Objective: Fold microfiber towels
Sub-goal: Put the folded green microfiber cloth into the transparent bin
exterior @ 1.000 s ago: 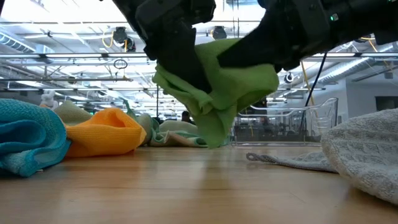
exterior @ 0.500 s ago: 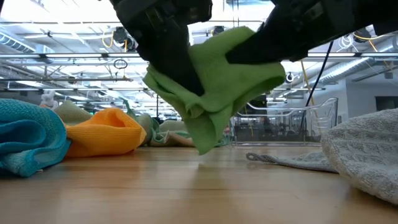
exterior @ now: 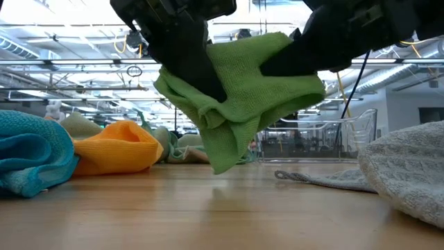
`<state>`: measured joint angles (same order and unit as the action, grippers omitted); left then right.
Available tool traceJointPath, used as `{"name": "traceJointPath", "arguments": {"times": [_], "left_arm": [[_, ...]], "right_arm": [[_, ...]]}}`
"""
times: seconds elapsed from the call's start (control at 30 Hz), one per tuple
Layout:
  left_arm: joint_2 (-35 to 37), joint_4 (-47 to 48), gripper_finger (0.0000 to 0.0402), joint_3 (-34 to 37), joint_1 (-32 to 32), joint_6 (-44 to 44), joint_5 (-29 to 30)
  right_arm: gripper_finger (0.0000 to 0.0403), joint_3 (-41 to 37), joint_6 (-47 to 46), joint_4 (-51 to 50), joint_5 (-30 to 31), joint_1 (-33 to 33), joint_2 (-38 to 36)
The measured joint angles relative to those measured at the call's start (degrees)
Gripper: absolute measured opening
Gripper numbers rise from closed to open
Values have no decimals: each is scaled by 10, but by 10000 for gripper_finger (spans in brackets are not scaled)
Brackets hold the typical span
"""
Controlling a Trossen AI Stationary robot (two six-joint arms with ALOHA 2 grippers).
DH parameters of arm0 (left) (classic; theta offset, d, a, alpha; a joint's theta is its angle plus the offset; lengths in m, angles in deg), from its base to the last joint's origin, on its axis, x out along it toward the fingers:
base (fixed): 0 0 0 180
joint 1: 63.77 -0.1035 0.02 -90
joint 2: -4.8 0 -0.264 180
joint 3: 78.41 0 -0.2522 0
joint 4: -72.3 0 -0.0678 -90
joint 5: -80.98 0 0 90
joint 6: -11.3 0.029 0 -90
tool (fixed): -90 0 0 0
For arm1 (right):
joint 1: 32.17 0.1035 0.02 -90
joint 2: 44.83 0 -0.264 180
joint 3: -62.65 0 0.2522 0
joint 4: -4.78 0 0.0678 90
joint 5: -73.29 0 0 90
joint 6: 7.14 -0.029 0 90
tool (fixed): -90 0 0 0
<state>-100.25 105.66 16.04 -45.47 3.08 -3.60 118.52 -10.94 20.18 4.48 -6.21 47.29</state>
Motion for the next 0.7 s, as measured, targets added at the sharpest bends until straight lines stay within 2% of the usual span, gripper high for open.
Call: {"name": "traceJointPath", "arguments": {"times": [0.13, 0.27, 0.4, 0.53, 0.63, 0.7], "left_arm": [[0, 1, 26, 0, -1, -9, -5], [0, 0, 38, 0, -4, -16, -5], [0, -2, 40, 0, -8, -20, -5], [0, -2, 40, 0, -10, -22, -5], [0, -2, 41, 0, -10, -22, -10], [0, -2, 41, 0, -10, -22, -11]], "right_arm": [[175, -1, -24, -11, -5, -1, -19], [253, 1, -26, 21, -5, 0, -28], [299, 19, -43, 34, -5, -3, -5], [294, 31, -51, 23, -4, -13, 17], [259, 32, -54, 23, -3, -20, 23], [222, 32, -57, 17, -4, -24, 23]]}}
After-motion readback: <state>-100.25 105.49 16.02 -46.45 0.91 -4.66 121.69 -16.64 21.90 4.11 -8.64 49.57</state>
